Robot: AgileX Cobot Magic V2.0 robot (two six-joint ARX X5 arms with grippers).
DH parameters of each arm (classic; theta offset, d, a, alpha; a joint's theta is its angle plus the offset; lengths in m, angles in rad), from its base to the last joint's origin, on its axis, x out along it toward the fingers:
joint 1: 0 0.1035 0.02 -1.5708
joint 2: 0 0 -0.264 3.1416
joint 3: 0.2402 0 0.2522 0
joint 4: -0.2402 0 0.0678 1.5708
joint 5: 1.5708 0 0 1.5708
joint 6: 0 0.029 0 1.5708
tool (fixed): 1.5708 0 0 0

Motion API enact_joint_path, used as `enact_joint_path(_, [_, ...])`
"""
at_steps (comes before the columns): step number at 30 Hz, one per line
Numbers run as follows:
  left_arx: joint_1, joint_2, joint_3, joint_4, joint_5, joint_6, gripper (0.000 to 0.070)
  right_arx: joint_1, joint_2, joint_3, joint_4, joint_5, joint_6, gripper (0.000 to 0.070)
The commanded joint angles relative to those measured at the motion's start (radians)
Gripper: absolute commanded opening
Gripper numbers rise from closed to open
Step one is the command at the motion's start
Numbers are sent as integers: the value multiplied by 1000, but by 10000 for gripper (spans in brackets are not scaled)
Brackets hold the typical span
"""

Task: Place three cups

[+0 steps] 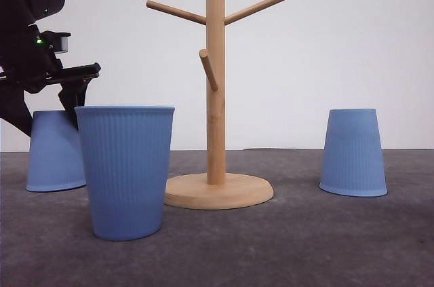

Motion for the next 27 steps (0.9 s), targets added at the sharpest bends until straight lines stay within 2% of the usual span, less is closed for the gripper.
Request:
enact_joint_path(1, [-3,11,15,-14,33,2,381,3,2,16,13,5,-3,372])
enact_joint_path(3, [-3,5,15,-23,43,2,349,3,2,16,13,5,-3,372])
enact_joint_path(9, [-2,-30,15,-59,55,6,351,3,2,16,13,5,-2,372])
enact_joint_path(16, [19,-139,15,-121,146,5,353,3,2,16,13,5,-3,372])
enact_joint_path(21, [61,-248,15,-179,241,4,353,3,2,16,14,5,-3,372])
enact_joint_path(27, [150,-372,15,-202,436,-46,353,3,2,16,14,5,-3,372])
